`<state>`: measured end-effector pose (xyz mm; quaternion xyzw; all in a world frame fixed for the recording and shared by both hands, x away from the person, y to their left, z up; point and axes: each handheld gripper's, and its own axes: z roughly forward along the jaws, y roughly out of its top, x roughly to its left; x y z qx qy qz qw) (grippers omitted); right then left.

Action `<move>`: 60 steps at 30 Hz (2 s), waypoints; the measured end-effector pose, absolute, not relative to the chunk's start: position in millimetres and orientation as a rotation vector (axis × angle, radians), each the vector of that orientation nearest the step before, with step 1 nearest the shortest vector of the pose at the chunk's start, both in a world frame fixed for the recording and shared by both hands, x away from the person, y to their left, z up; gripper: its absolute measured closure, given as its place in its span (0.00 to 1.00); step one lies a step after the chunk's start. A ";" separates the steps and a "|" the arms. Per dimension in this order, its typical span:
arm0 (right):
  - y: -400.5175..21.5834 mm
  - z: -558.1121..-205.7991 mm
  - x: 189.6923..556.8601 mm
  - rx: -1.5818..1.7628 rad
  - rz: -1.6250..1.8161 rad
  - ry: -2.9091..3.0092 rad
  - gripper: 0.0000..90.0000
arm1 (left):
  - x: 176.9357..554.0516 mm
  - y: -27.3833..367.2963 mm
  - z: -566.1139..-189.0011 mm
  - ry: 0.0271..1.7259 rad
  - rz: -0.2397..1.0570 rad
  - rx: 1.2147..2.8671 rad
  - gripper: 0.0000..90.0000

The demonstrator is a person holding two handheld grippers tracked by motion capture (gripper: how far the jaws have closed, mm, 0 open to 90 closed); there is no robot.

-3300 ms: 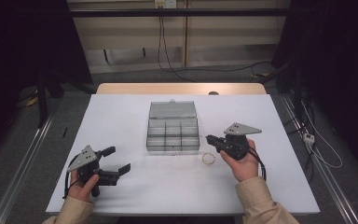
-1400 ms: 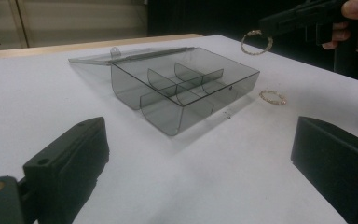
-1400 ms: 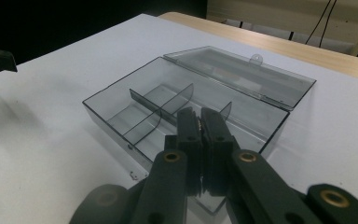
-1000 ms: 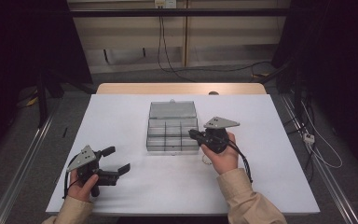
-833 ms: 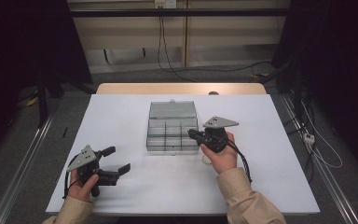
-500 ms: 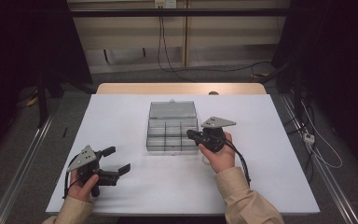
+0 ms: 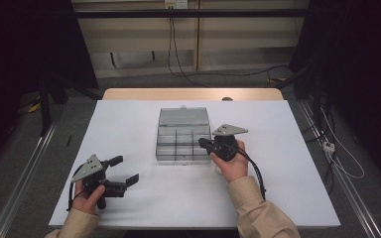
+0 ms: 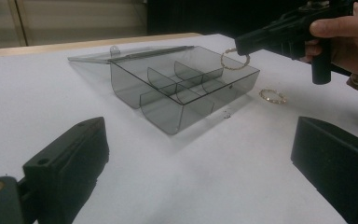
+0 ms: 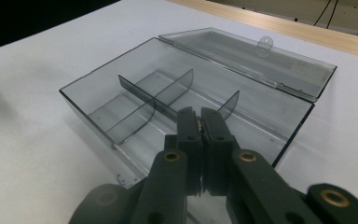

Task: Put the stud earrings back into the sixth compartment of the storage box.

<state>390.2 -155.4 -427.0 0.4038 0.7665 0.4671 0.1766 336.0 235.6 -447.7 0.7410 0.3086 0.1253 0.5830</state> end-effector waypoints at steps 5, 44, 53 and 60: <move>-154.1 -428.1 388.9 1.101 1.294 2.170 0.84 | 336.2 236.1 -447.9 0.719 0.293 1.731 0.04; -197.9 -442.0 334.2 1.188 1.326 2.204 0.18 | 335.4 234.0 -448.3 0.713 0.299 1.744 0.04; -203.4 -447.7 329.9 1.209 1.303 2.261 0.39 | 335.6 232.9 -448.4 0.708 0.297 1.748 0.05; -206.8 -449.7 329.6 1.198 1.294 2.265 0.63 | 335.8 231.9 -449.1 0.705 0.292 1.751 0.05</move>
